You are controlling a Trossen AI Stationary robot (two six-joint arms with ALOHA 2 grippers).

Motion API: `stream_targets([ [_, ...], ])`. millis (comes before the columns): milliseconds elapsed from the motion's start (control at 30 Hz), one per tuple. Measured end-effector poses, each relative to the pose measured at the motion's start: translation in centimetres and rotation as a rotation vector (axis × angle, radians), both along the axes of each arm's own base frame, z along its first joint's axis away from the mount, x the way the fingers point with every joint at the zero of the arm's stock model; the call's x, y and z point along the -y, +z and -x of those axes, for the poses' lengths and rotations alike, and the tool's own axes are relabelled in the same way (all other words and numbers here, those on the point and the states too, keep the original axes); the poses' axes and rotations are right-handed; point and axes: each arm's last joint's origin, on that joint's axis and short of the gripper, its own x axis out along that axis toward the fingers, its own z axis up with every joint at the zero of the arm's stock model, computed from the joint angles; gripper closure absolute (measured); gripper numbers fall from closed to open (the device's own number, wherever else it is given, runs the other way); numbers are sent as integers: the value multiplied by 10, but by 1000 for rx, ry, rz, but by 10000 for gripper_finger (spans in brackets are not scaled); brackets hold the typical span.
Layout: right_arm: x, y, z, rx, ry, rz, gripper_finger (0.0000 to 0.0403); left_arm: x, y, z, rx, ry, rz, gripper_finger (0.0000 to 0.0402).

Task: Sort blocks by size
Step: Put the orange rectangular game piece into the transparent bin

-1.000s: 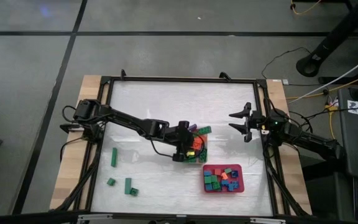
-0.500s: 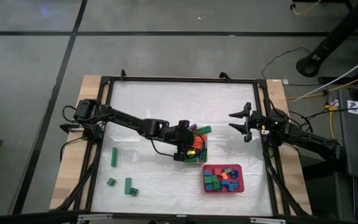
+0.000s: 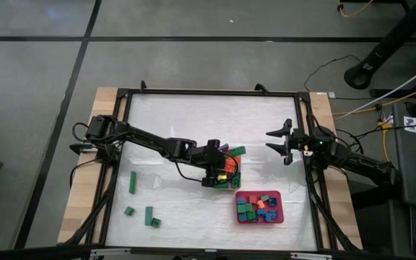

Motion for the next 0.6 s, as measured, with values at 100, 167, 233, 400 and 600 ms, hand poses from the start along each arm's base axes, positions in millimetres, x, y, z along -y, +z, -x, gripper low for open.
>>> stream_targets([
  [100, 0, 0, 0, 0, 0, 0, 189, 0, 0, 0, 2, 4, 3, 260],
  [167, 0, 0, 0, 0, 0, 0, 189, 1, 0, 0, 2, 3, 3, 260],
  [233, 0, 0, 0, 0, 0, 0, 189, 2, 0, 0, 2, 3, 6, 260],
  [400, 0, 0, 0, 0, 0, 0, 189, 5, 0, 1, 4, 22, 24, 260],
  [600, 0, 0, 0, 0, 0, 0, 189, 5, 1, 0, 18, 34, 39, 260],
])
